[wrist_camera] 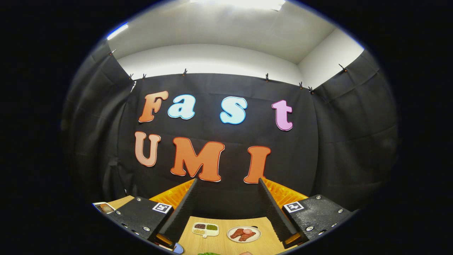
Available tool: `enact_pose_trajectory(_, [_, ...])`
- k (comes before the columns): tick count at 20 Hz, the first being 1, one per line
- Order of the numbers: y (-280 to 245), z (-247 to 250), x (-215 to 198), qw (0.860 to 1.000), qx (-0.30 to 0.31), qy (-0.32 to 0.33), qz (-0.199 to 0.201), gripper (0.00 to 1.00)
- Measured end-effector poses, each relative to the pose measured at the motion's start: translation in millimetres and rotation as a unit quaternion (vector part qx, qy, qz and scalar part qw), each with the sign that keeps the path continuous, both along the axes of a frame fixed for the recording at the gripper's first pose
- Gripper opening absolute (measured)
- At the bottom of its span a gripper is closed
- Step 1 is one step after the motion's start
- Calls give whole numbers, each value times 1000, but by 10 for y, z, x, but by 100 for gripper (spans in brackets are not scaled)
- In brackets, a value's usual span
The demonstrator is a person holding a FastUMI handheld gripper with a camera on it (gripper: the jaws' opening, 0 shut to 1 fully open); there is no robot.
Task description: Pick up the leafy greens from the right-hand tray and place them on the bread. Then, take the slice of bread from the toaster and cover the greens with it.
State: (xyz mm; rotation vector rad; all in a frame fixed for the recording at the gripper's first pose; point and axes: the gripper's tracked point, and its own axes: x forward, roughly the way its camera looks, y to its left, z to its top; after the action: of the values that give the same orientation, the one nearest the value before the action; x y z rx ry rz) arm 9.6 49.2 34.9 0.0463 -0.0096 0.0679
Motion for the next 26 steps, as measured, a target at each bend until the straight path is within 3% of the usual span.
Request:
enact_pose_trajectory(18, [156, -700, 97, 999, 8, 51, 18, 99])
enact_pose_trajectory(22, [151, -1318, 78, 993, -6, 121, 15, 99])
enact_pose_trajectory(26, [237, -2171, -87, 967, -6, 253, 36, 99])
